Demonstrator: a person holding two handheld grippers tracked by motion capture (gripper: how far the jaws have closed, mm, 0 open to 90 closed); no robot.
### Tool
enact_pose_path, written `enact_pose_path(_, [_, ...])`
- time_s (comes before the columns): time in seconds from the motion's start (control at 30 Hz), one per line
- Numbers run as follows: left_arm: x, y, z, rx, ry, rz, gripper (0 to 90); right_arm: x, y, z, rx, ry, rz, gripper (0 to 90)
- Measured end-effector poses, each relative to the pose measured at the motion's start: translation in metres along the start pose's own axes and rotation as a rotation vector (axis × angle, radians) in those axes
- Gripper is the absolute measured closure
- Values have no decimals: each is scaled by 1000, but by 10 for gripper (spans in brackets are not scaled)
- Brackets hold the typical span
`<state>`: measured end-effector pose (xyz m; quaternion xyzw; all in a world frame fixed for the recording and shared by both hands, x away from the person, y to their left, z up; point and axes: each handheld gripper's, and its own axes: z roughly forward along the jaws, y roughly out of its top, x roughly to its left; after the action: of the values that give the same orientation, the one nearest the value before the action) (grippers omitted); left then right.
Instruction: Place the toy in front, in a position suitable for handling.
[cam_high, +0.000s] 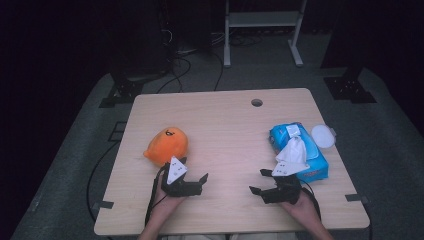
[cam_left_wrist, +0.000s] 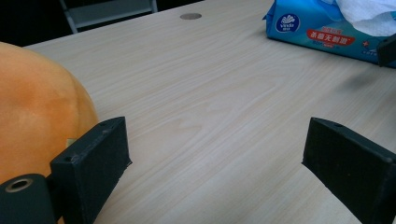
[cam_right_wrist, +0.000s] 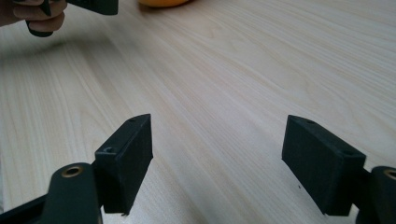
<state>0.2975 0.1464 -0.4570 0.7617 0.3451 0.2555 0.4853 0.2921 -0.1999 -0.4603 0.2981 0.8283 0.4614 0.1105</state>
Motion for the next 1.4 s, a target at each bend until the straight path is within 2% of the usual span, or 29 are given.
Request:
enact_pose_path(0.17, [2, 3, -4, -39, 0, -22, 68, -2, -3, 1, 11, 5, 22, 235])
enact_pose_path(0.27, [3, 7, -10, -55, 14, -5, 68, -1, -1, 0, 7, -1, 14, 235])
enact_pose_path(0.33, [5, 10, -15, -89, 30, -6, 68, 1, -1, -2, 2, -7, 9, 235])
enact_pose_path(0.4, [8, 13, -23, -135, 53, -24, 68, 3, -2, -4, 2, -8, 14, 235])
enact_pose_path(0.43, [10, 14, -26, -146, 61, -21, 68, 3, -2, -4, 2, -9, 12, 235])
enact_pose_path(0.53, [19, 18, -35, -195, 118, -16, 68, 3, -1, -3, 2, -8, 6, 235])
enact_pose_path(0.57, [22, 18, -38, -212, 133, -26, 68, 3, -1, -2, 2, -7, 5, 235])
enact_pose_path(0.67, [35, 18, -44, -235, 182, -48, 68, 2, -2, 0, 12, -3, 8, 235])
enact_pose_path(0.83, [57, 13, -51, -239, 264, -86, 67, 1, -3, 0, 12, -5, 13, 235])
enact_pose_path(0.93, [68, 10, -53, -245, 282, -121, 23, 4, -3, 0, 12, -4, 12, 235])
enact_pose_path(1.0, [74, 7, -52, -249, 293, -140, 24, 4, -3, -1, 13, -5, 7, 235])
enact_pose_path(1.13, [79, 2, -46, -234, 305, -138, 25, 6, -3, 0, 20, -3, 0, 235])
enact_pose_path(1.2, [81, -3, -36, -204, 293, -136, 25, 5, -3, 2, 21, 2, 4, 235])
enact_pose_path(1.3, [82, -6, -31, -179, 293, -128, 26, 4, -3, 3, 26, 3, 6, 235])
enact_pose_path(1.33, [82, -8, -28, -161, 291, -127, 52, 3, -3, 4, 27, 2, 6, 235])
enact_pose_path(1.4, [82, -13, -20, -86, 279, -119, 84, 4, -4, 4, 31, 2, 4, 235])
